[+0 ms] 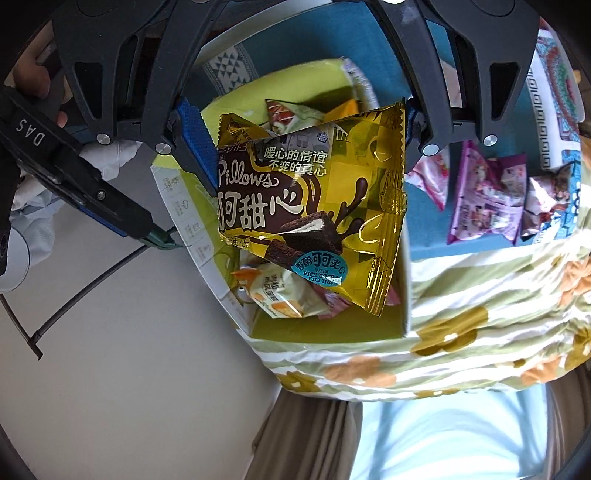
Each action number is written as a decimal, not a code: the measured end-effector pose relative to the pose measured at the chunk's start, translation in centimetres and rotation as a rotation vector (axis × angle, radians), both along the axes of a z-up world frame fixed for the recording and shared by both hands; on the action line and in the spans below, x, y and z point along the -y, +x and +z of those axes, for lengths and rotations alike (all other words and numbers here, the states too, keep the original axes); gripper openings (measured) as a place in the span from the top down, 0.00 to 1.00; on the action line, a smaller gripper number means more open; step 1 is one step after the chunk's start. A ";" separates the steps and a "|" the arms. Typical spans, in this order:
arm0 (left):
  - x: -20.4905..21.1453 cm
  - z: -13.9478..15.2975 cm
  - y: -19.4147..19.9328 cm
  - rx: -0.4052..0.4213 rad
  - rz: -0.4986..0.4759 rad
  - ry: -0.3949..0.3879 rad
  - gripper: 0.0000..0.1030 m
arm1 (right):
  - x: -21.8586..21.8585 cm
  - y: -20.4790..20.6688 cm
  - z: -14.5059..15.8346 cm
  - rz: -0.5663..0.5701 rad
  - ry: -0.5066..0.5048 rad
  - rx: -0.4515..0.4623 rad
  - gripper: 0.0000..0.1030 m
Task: Organize snacks
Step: 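Carry both bags over the green box and open both tools to drop them, then move both tools back toward the remaining snack bags, then grasp the chocolate cookie bag with the left tool while the right tool grasps the purple bag, then carry both bags over the green box and open both tools to drop them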
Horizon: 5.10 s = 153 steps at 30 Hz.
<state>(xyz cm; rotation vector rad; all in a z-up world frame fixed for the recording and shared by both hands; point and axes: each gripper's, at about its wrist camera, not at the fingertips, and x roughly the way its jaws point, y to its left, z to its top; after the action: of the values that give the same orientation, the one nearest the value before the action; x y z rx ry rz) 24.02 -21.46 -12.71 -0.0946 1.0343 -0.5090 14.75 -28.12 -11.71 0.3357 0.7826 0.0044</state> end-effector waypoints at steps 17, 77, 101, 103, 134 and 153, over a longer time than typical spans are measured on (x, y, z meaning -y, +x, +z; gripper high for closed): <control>-0.8 -1.5 -1.7 -0.020 0.122 0.128 0.02 | 6.1 4.6 -3.6 0.116 0.053 -0.066 0.54; -33.4 -0.9 4.7 -0.063 0.452 0.152 0.02 | -19.8 12.0 -3.2 0.317 0.009 -0.083 0.00; -31.9 -18.4 17.0 -0.378 0.185 0.125 0.02 | -25.3 19.9 -15.8 0.125 0.007 -0.370 0.00; -31.8 -18.8 16.7 -0.367 0.177 0.135 0.11 | -25.3 20.0 -16.1 0.124 0.012 -0.372 0.00; -37.3 -17.5 12.3 -0.345 0.274 0.137 0.39 | -28.4 19.2 -19.4 0.286 -0.009 -0.396 0.28; -30.7 -3.1 10.7 -0.082 0.215 0.115 0.39 | -24.6 15.1 -6.0 0.270 0.025 -0.147 0.35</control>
<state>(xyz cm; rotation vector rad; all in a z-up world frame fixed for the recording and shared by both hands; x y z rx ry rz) 34.74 9.23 -15.80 -0.1242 1.1170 -0.2521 29.80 -3.51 -17.66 0.2542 0.9700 0.2451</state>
